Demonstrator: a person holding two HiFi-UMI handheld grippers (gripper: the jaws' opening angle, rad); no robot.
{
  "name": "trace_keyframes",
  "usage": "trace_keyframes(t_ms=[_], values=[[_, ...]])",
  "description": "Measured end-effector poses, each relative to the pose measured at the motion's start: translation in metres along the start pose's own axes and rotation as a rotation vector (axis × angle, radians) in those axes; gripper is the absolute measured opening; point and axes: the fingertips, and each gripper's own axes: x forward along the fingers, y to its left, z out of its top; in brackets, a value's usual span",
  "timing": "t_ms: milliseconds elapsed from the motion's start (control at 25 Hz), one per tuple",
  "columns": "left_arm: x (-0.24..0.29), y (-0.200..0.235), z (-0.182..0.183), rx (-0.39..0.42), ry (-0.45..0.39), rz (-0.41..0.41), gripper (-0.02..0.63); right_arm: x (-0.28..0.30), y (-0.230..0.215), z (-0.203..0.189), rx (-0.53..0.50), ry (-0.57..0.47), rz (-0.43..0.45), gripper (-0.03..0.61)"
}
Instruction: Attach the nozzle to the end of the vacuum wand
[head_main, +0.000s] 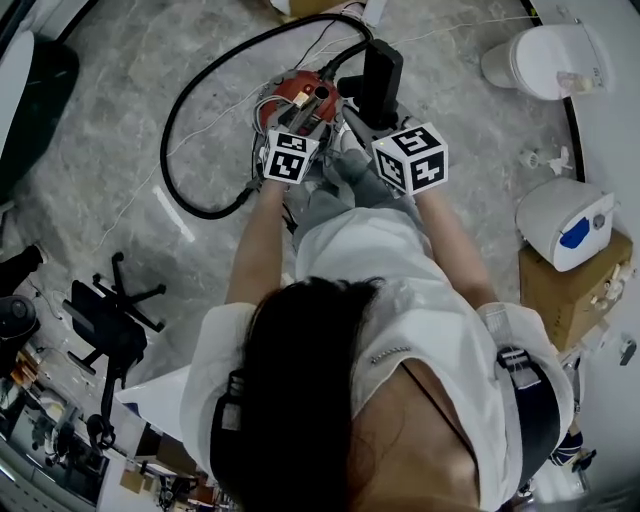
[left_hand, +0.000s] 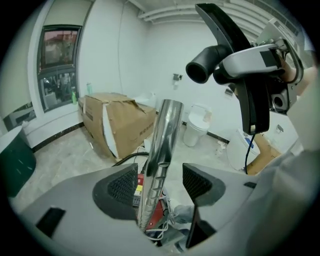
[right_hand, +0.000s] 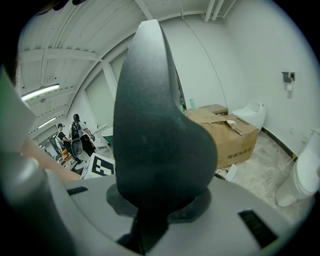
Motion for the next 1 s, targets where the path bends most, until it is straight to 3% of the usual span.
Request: trace_keyframes(t_ms=[160, 440, 640, 720, 1000], values=[[0.010, 0.004, 0.003, -0.043, -0.038, -0.012, 0.265, 0.002, -0.006, -0.002, 0.000, 0.012, 0.009, 0.098], [0.020, 0.000, 0.008, -0.016, -0.037, -0.040, 0.265, 0.008, -0.011, -0.001, 0.015, 0.029, 0.036, 0.098], [0.022, 0.002, 0.016, -0.015, -0.066, -0.016, 0.261, 0.020, -0.013, -0.007, 0.037, 0.051, 0.049, 0.098], [0.024, 0.002, 0.021, 0.006, -0.081, -0.014, 0.221, 0.024, -0.013, -0.006, 0.055, 0.047, 0.059, 0.098], [0.034, 0.001, 0.016, 0.055, -0.059, -0.012, 0.178, 0.027, -0.016, -0.005, 0.079, 0.048, 0.075, 0.098]])
